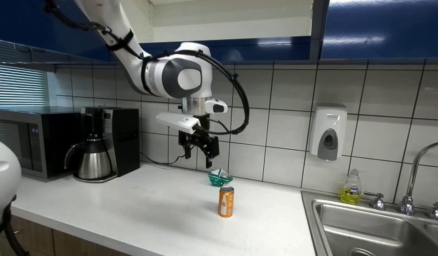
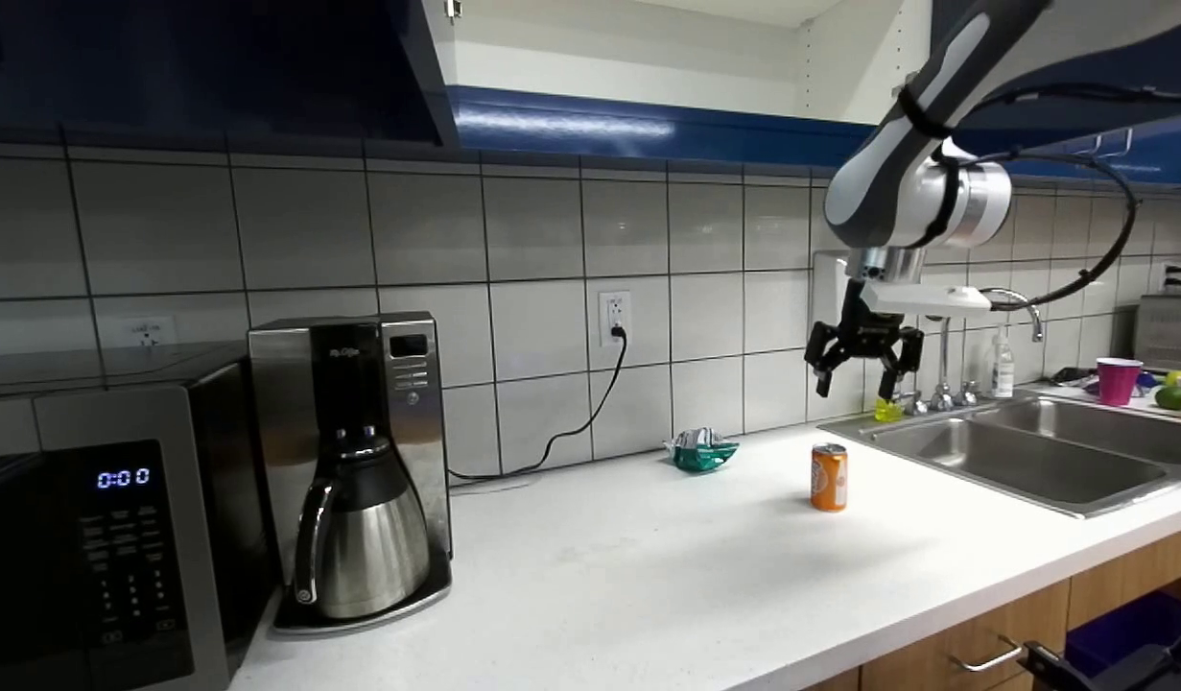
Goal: Move the can of fanta to the bottom shelf of the cabinet
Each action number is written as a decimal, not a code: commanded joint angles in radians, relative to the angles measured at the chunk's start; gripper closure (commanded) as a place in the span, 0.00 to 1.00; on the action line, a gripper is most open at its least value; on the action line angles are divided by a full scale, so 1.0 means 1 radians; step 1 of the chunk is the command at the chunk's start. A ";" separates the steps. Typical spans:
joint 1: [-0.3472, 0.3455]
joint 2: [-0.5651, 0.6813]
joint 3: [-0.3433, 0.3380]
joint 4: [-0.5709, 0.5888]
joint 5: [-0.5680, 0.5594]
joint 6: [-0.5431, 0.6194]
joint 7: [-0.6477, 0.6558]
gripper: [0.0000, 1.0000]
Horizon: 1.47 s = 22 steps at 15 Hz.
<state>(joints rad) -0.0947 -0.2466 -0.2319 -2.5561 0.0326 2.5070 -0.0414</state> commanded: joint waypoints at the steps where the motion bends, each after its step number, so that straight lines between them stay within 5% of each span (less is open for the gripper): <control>1: -0.013 0.157 -0.004 0.039 0.056 0.082 -0.052 0.00; 22: -0.061 0.591 0.054 0.193 0.046 0.389 -0.001 0.00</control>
<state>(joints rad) -0.1307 0.3108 -0.1954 -2.3879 0.0852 2.8398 -0.0594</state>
